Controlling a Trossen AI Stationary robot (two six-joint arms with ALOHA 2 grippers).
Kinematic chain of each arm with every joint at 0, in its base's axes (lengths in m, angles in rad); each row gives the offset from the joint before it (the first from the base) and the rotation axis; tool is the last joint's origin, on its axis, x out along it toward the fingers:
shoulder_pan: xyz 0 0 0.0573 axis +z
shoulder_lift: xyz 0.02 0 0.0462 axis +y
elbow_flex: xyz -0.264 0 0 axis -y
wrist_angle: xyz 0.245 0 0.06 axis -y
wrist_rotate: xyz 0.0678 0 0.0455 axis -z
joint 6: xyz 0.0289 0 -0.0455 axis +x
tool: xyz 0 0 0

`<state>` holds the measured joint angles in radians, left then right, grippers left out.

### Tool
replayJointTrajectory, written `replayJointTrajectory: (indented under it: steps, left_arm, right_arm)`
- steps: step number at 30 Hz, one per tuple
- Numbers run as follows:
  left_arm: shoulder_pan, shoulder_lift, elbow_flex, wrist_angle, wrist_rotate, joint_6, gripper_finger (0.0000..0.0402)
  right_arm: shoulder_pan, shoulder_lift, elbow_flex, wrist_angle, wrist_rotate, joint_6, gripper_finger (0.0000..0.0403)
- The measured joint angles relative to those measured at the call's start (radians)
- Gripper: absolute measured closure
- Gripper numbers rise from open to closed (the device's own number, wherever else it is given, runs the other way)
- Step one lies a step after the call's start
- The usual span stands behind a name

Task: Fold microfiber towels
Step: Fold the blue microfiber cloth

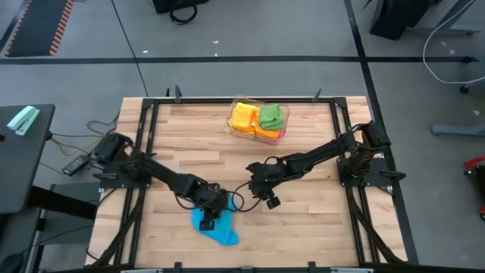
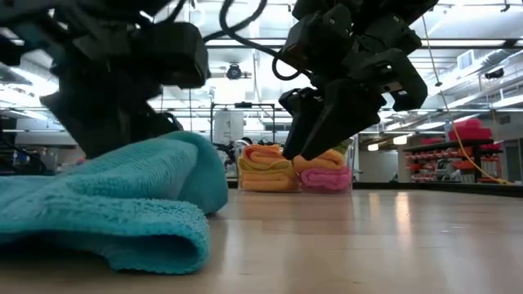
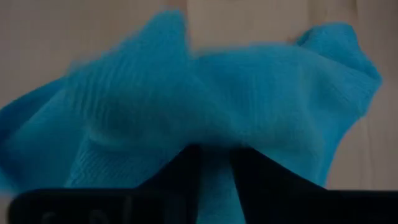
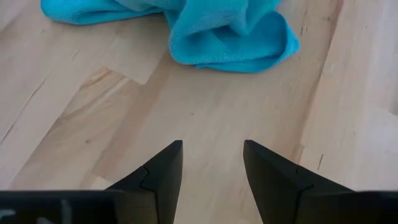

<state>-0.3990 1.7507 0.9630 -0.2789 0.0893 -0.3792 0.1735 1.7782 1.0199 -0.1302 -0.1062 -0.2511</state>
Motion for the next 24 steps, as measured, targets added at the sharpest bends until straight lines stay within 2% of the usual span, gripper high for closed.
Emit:
replayJointTrajectory:
  steps: [5, 6, 13, 18, 24]
  left_arm:
    - [-0.014, 0.031, 0.007, 0.05, 0.0, 0.066, 0.0385]
    - [-0.014, 0.031, 0.008, 0.054, 0.001, 0.067, 0.039]
    - [-0.013, -0.039, 0.008, 0.062, -0.044, 0.103, 0.0395]
    - [-0.014, -0.091, 0.008, 0.089, -0.149, 0.199, 0.0389]
    - [-0.012, -0.096, 0.008, 0.114, -0.288, 0.26, 0.0394]
  right_arm:
    - [0.0, 0.0, 0.0, -0.042, 0.0, 0.017, 0.0225]
    - [0.0, 0.0, 0.002, -0.069, 0.0, 0.019, 0.0225]
    - [0.002, 0.0, 0.023, -0.147, 0.0, 0.118, 0.0225]
    - [0.021, 0.0, 0.023, -0.116, 0.0, 0.172, 0.0225]
    - [0.059, 0.0, 0.023, -0.108, 0.0, 0.196, 0.0225]
